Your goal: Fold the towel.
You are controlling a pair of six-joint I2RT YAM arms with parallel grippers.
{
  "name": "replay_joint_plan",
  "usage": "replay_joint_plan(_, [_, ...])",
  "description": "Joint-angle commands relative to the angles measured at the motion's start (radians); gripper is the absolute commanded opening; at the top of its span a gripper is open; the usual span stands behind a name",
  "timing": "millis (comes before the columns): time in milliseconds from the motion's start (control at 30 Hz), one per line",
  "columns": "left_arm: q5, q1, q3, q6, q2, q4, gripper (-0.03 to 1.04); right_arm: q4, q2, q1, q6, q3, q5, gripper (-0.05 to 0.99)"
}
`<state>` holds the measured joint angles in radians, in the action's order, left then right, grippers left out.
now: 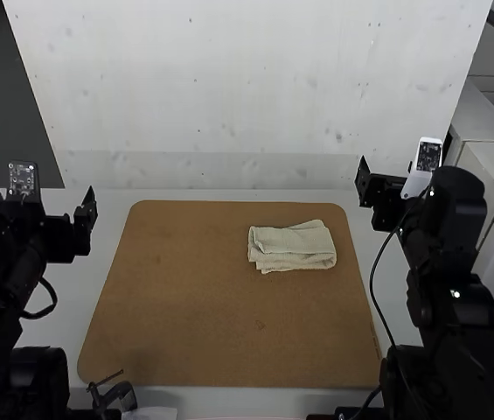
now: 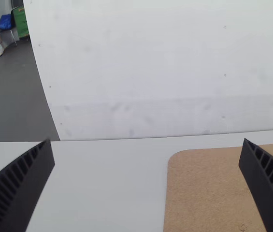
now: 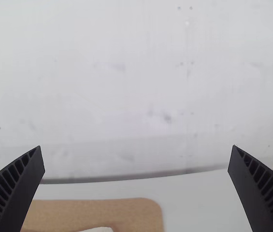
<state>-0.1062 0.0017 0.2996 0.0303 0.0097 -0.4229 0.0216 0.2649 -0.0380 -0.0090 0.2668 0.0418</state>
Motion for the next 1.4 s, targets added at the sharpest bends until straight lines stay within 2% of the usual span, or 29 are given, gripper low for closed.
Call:
replay_joint_plan(0, [0.059, -0.005, -0.043, 0.016, -0.011, 0.078, 0.98, 0.008, -0.072, -0.019, -0.008, -0.029, 0.013, 0.97])
replay_joint_plan(200, [0.114, -0.006, -0.132, -0.013, -0.008, 0.182, 0.98, -0.014, -0.122, -0.019, -0.008, -0.06, 0.017, 0.97])
replay_joint_plan(467, [0.145, -0.006, -0.235, -0.009, -0.007, 0.248, 0.98, -0.071, -0.119, -0.014, -0.006, -0.077, 0.023, 0.97])
replay_joint_plan(600, [0.178, -0.005, -0.235, -0.009, -0.007, 0.248, 0.98, -0.095, -0.113, -0.008, 0.0, -0.112, 0.023, 0.97])
replay_joint_plan(767, [0.183, -0.006, -0.235, -0.004, -0.007, 0.248, 0.98, -0.092, -0.131, 0.035, 0.003, -0.163, 0.02, 0.97])
replay_joint_plan(867, [0.183, -0.005, -0.235, -0.004, -0.007, 0.248, 0.98, -0.094, -0.25, 0.081, -0.002, -0.198, -0.01, 0.97])
replay_joint_plan(1033, [0.194, -0.005, -0.234, -0.004, -0.007, 0.248, 0.98, -0.107, -0.26, 0.081, -0.002, -0.198, -0.003, 0.97])
replay_joint_plan(1300, [0.252, -0.005, -0.234, 0.002, -0.007, 0.248, 0.97, -0.109, -0.259, 0.078, 0.004, -0.198, -0.008, 0.97])
replay_joint_plan(1367, [0.249, -0.005, -0.234, 0.002, -0.007, 0.248, 0.98, -0.106, -0.253, 0.075, 0.004, -0.198, -0.008, 0.97])
